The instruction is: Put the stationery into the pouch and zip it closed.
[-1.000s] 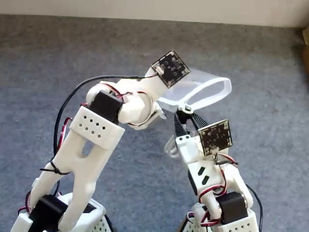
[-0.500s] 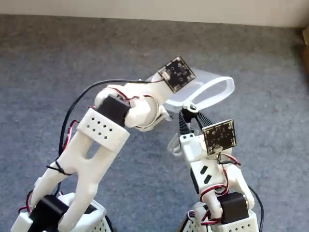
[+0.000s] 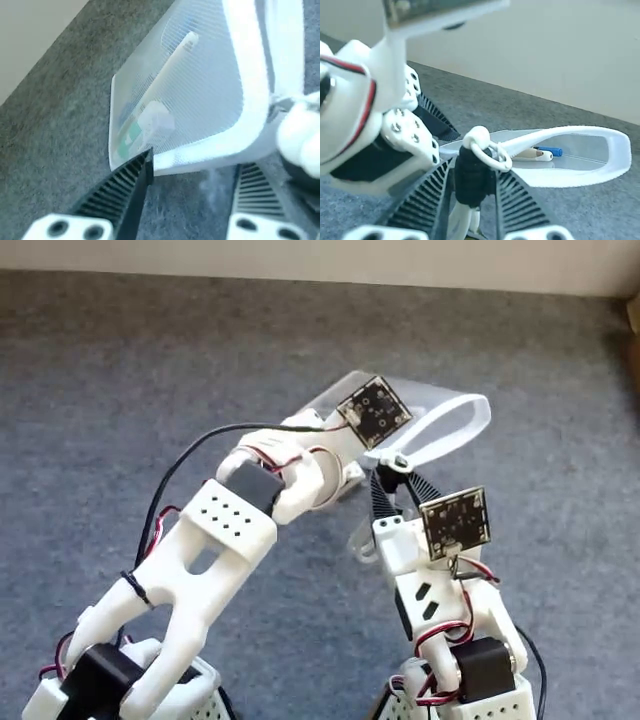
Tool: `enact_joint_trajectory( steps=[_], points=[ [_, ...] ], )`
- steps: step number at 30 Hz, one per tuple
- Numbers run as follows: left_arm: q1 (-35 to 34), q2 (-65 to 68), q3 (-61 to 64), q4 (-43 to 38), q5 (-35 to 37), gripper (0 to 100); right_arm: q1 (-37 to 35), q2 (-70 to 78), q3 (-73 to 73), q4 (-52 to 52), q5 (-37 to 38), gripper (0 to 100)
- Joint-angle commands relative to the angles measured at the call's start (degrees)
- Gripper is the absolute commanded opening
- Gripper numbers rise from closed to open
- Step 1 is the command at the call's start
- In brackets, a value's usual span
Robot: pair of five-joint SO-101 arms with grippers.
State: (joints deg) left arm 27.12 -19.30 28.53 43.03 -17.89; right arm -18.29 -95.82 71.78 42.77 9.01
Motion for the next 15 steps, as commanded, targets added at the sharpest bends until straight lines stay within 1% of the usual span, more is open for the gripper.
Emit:
enact_joint_trajectory(
  steps=[1,4,9,12,15],
  points=[
    [0.7,-0.6,3.0,-9.2,-0.1,25,0.2,-1.8,-5.1,0.0,-0.4,0.5],
    [0.7,-0.7,5.9,-13.0,0.0,24,0.2,-1.6,-5.1,-0.2,-0.4,0.5],
    [0.7,-0.8,9.1,-18.7,0.0,16,0.2,-1.4,-5.0,-0.3,-0.4,0.5],
    [0.7,-0.8,10.9,-22.0,0.0,13,0.2,-1.4,-5.0,-0.3,-0.4,0.5],
    [0.7,-0.8,11.6,-22.7,0.0,10,0.2,-1.4,-5.0,-0.3,-0.5,0.5]
  ],
)
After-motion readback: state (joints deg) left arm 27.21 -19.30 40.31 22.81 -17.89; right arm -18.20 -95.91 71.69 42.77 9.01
